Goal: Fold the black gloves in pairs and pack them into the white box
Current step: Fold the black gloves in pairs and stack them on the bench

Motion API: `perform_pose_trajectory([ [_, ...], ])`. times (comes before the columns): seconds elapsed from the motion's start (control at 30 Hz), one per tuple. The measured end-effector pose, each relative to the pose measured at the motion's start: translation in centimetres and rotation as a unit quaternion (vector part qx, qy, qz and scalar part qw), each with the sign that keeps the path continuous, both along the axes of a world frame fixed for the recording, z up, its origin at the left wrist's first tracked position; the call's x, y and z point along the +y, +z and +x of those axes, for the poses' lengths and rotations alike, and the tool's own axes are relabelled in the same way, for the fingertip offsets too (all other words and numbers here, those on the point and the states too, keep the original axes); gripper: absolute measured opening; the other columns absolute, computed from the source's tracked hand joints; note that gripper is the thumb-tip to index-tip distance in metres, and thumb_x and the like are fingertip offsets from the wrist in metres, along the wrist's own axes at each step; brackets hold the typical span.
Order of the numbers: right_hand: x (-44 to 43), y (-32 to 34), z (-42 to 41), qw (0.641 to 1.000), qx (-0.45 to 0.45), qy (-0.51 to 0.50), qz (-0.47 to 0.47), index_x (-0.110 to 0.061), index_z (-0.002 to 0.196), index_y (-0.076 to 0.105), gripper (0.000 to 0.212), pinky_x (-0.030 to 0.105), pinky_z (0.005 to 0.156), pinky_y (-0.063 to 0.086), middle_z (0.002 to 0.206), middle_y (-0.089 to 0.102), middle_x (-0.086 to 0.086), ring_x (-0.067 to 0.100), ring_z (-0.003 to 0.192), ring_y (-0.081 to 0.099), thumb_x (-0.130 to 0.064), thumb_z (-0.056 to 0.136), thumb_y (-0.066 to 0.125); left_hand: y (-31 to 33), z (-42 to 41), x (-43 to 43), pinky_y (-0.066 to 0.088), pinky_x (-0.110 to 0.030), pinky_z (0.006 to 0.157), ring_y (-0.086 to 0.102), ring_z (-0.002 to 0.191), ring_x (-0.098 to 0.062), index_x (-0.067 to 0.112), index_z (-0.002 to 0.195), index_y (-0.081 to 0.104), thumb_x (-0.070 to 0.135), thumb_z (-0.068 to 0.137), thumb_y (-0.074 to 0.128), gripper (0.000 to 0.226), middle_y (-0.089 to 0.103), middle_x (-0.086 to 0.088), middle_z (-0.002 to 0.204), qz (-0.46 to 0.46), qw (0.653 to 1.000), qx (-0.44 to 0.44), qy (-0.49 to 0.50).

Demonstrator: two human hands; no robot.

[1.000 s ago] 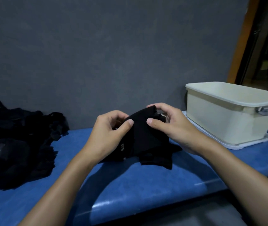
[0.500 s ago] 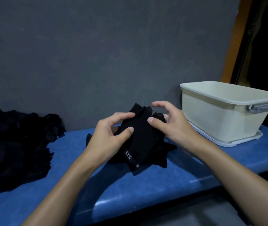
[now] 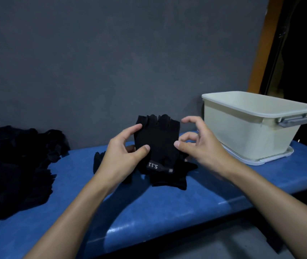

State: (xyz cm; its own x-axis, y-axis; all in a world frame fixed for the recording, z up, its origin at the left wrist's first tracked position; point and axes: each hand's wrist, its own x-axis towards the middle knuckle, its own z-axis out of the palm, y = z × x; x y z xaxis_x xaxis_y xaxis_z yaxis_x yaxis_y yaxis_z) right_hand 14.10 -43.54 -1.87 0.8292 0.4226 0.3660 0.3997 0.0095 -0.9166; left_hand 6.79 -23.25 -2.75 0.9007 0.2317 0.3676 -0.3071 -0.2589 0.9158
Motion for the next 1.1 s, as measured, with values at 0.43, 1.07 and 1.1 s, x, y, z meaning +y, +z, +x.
perform_pose_trajectory([
  [0.43,-1.4,-2.0,2.7,0.983,-0.009,-0.081,-0.165,-0.015,0.091,0.072,0.006,0.014,0.054,0.044,0.077,0.066,-0.010,-0.003,0.051,0.054,-0.016,0.085,0.073,-1.7,2.1,-2.2,0.049,-0.006,0.067,0.066,0.079,0.014,0.023,0.147,0.043,0.003,0.091,0.068,0.065,0.066,0.039,0.075,0.031,0.997,0.073,-0.013],
  [1.07,-4.0,-3.2,4.7,0.937,-0.004,-0.073,-0.340,-0.015,0.082,0.071,0.007,0.018,0.063,0.041,0.065,0.062,-0.010,-0.002,0.055,0.052,-0.019,0.087,0.069,-4.4,2.8,-2.3,0.022,-0.040,0.121,0.023,0.146,-0.006,0.035,0.139,0.053,0.055,0.097,0.046,0.048,0.031,0.013,0.157,0.368,0.924,0.103,-0.017],
  [1.1,-3.9,-3.3,4.7,0.939,-0.011,-0.077,-0.335,-0.016,0.082,0.069,0.006,0.020,0.064,0.042,0.067,0.063,-0.008,0.002,0.058,0.053,-0.018,0.087,0.069,-4.6,2.8,-2.3,0.022,-0.040,0.122,0.021,0.147,-0.006,0.035,0.141,0.051,0.056,0.097,0.044,0.049,0.030,0.013,0.158,0.377,0.920,0.106,-0.015],
])
